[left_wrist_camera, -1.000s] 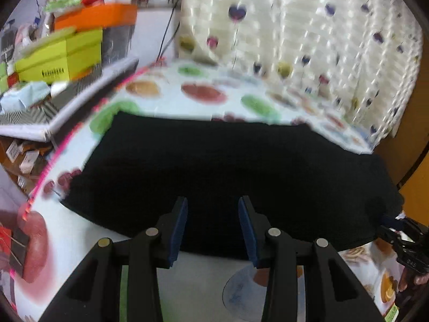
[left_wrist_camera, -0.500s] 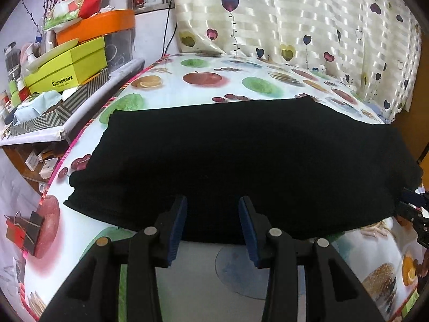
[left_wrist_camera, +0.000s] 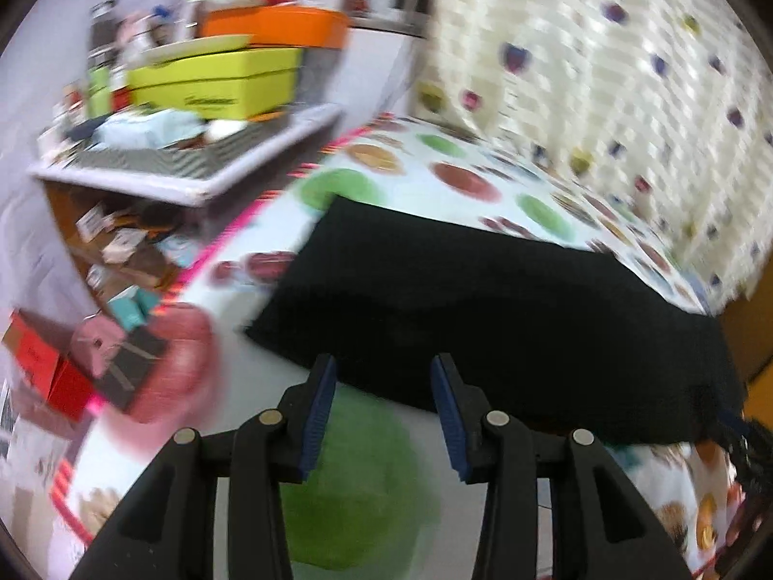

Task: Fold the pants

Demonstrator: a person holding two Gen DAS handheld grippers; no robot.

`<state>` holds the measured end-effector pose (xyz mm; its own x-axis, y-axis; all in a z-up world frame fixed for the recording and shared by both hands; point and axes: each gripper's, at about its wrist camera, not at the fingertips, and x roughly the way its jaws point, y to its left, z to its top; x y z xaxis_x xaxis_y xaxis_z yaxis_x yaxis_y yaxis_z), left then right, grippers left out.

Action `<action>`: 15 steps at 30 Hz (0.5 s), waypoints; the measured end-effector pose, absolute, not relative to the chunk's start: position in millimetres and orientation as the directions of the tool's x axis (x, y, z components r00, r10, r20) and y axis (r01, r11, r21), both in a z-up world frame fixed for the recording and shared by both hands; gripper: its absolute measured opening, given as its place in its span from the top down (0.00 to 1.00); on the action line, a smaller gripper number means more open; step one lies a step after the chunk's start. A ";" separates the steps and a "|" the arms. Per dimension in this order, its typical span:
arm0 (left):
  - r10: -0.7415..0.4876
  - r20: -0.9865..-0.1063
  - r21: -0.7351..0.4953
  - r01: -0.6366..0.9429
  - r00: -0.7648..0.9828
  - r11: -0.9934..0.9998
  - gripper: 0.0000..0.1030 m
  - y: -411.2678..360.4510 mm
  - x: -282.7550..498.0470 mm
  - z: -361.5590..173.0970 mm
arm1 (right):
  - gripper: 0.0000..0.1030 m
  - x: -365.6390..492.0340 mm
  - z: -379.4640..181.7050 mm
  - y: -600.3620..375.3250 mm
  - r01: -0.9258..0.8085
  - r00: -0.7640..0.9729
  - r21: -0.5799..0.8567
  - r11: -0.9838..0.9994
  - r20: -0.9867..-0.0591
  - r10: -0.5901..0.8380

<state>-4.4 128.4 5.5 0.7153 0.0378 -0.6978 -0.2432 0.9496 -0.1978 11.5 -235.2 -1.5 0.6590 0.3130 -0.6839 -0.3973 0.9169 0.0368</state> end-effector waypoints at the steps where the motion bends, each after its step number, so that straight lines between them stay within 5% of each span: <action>1: 0.051 -0.704 -0.203 -0.268 0.709 0.942 0.52 136.9 -4.3 3.6 | 0.58 12.1 -1.1 -233.5 -0.404 0.658 0.037 0.914 -0.683 0.318; 8: 0.095 -0.735 -0.204 -0.352 0.671 0.913 0.44 165.4 7.7 -9.6 | 0.58 16.3 -1.6 -228.4 -0.418 0.649 0.041 0.908 -0.686 0.329; 15: 0.217 -0.749 -0.059 -0.389 0.626 0.919 0.36 146.7 23.8 -13.0 | 0.58 20.7 -1.0 -228.7 -0.410 0.651 0.044 0.911 -0.686 0.325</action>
